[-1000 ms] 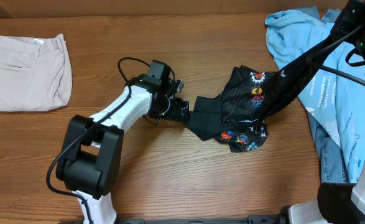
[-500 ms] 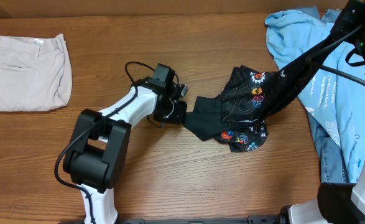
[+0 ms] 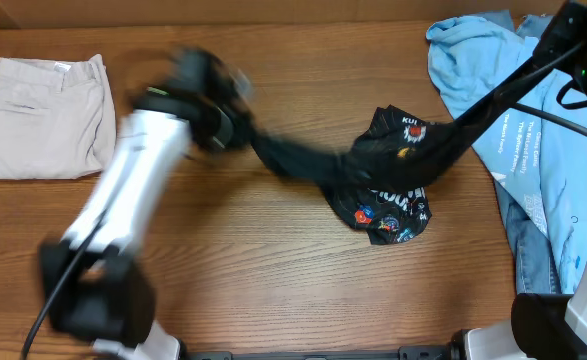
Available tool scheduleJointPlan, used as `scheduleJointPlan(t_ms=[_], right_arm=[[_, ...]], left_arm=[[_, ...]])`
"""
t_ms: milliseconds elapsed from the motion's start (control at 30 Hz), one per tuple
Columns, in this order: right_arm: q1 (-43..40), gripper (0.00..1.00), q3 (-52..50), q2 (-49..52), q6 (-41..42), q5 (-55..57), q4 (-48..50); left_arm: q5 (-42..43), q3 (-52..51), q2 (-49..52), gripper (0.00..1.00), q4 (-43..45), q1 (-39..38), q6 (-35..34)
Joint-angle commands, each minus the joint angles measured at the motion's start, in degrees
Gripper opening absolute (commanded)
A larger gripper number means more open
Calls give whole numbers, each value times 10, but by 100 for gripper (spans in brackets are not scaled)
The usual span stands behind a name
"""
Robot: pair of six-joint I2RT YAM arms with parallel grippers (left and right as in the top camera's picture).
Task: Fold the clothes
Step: 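Lift the jersey high with both grippers and swing it forward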
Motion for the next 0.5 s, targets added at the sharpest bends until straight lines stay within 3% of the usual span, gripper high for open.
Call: scheduleJointPlan(t_ms=[0, 200, 467], right_arm=[[-9, 4, 7, -12, 47, 10, -11], [-8, 4, 7, -12, 64, -8, -23], [-28, 4, 8, -31, 138, -17, -42]], left_arm=[[26, 113, -101, 4, -18, 69, 15], [41, 258, -155, 4, -57, 144, 15], [41, 363, -167, 4, -88, 238, 1]])
